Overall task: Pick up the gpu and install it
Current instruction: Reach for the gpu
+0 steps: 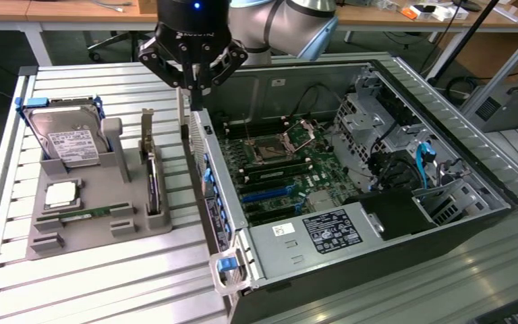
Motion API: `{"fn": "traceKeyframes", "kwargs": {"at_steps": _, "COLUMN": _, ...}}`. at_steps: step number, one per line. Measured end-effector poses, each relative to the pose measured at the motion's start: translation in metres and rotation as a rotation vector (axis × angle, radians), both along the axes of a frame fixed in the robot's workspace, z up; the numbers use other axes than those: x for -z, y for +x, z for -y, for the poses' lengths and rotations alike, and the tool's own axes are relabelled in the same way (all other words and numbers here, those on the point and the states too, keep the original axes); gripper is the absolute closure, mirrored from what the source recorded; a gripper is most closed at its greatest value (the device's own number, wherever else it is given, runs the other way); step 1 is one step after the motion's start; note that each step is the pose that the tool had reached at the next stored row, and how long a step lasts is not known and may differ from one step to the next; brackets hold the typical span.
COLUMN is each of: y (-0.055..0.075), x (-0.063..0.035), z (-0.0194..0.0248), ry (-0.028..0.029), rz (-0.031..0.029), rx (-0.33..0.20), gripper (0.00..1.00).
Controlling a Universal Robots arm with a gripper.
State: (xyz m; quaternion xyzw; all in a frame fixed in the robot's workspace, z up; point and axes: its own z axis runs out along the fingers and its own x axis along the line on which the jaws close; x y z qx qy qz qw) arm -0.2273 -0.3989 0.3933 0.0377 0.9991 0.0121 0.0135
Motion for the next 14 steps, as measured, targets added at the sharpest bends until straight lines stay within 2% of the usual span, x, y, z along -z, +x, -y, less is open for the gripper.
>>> {"fn": "traceKeyframes", "kwargs": {"at_steps": 14, "y": -0.0034, "x": 0.0, "z": 0.0, "ry": -0.0009, "rz": -0.0001, "rx": 0.0, "gripper": 0.89}}
